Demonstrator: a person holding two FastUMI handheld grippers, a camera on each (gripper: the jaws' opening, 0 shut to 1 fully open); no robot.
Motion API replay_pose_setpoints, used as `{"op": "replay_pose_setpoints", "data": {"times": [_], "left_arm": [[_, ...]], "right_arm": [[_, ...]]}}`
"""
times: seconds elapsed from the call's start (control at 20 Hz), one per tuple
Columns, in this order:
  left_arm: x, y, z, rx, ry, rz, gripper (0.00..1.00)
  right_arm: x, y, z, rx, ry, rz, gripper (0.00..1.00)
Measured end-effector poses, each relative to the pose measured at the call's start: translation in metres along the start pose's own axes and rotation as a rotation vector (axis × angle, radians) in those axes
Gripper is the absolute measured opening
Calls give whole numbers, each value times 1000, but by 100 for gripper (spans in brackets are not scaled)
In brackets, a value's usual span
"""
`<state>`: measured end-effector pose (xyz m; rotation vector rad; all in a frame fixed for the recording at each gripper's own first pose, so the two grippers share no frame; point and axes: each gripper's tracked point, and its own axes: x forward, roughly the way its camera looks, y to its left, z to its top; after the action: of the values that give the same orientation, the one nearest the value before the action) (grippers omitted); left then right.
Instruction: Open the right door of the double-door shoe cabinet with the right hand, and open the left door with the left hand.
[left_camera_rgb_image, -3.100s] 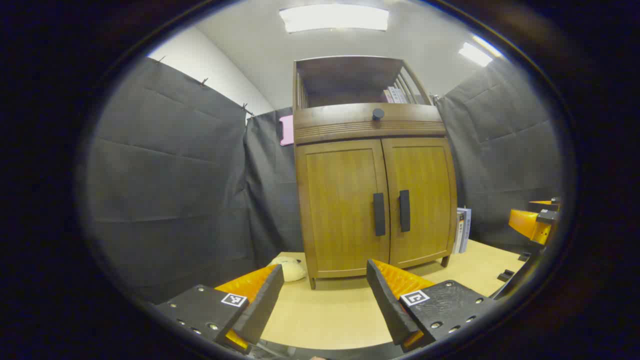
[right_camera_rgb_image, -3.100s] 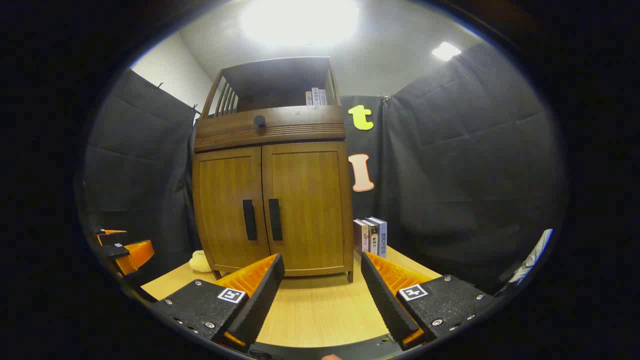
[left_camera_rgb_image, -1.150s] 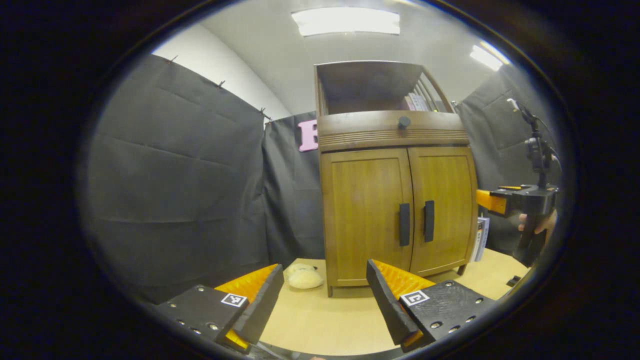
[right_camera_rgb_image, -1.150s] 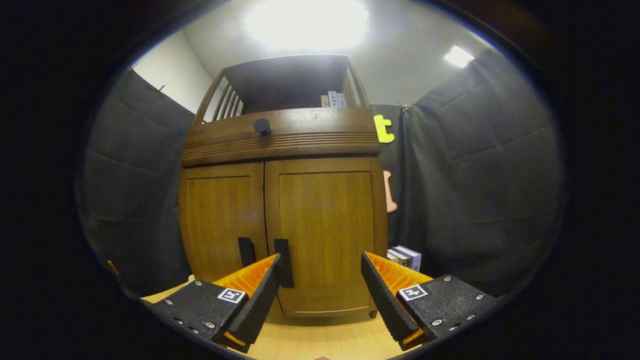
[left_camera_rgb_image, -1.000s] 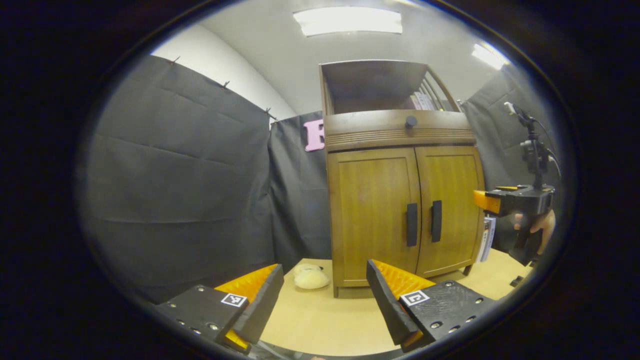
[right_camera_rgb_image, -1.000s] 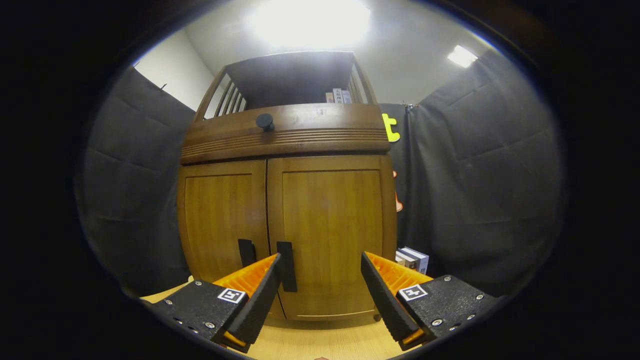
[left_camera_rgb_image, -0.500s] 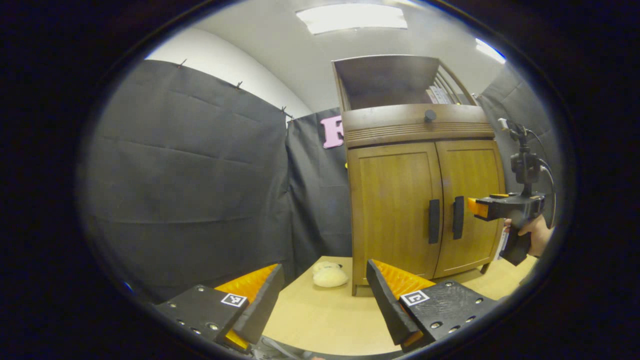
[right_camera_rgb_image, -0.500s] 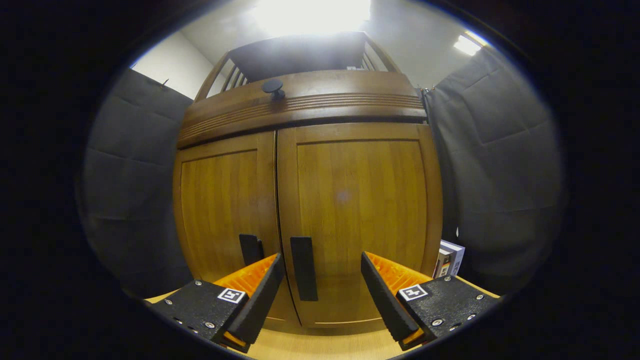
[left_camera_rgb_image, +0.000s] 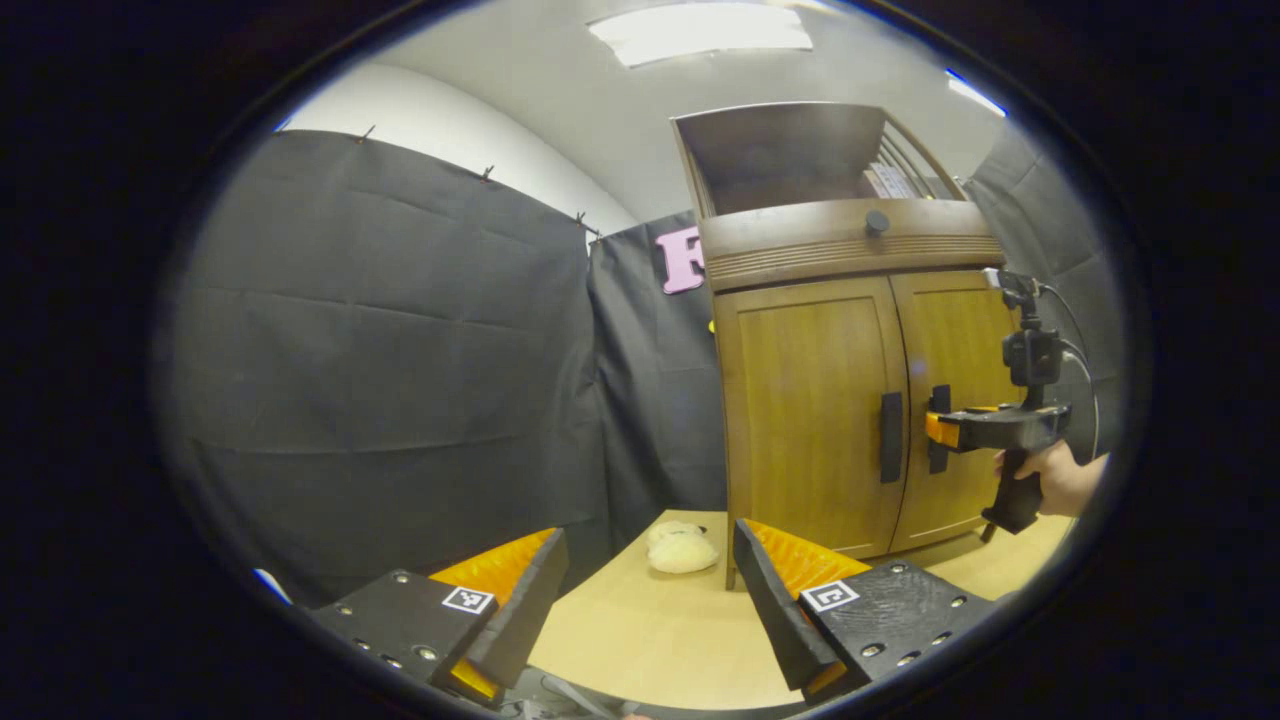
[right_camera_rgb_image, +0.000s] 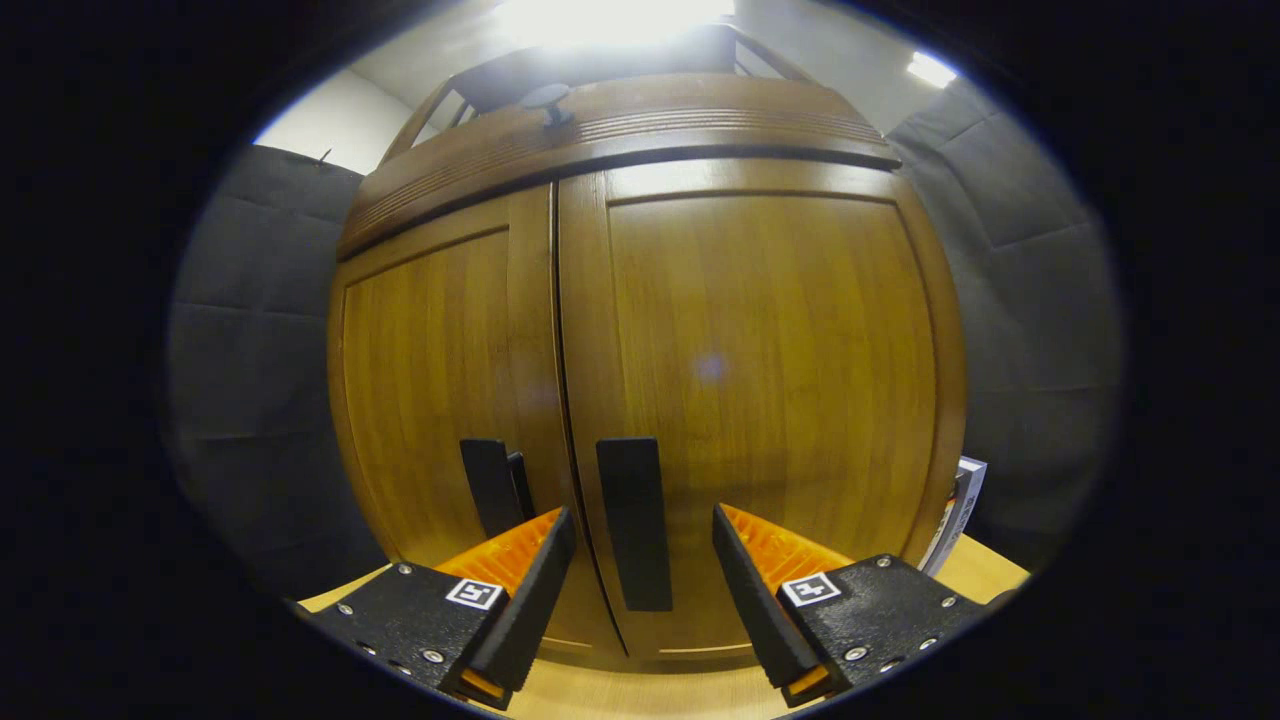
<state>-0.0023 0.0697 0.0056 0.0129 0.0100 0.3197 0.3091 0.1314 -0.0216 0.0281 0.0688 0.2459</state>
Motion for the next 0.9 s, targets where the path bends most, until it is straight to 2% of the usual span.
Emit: {"op": "replay_pose_setpoints", "data": {"times": [0.1,0.3,0.45,0.5,0.6,0.65,0.8,0.85,0.9], "left_arm": [[0,1,0,-2,4,8,95],[-1,2,0,-4,8,14,95],[-1,2,-1,-3,23,11,95],[-1,1,-1,-5,25,8,100],[0,1,0,-12,25,-1,100],[1,0,0,-12,23,-7,100],[1,-1,1,-12,8,-24,100],[1,-1,3,-13,1,-29,100],[1,-2,2,-13,-2,-34,95]], "right_arm": [[4,7,-1,-4,5,-3,80],[-1,27,7,1,24,-15,57],[0,33,6,19,26,10,41],[0,35,7,10,30,12,35],[-3,42,16,4,38,11,30],[-3,39,17,4,40,13,24],[-6,37,21,5,58,23,25],[-7,38,22,4,59,25,22],[-8,38,24,3,58,28,22]]}}
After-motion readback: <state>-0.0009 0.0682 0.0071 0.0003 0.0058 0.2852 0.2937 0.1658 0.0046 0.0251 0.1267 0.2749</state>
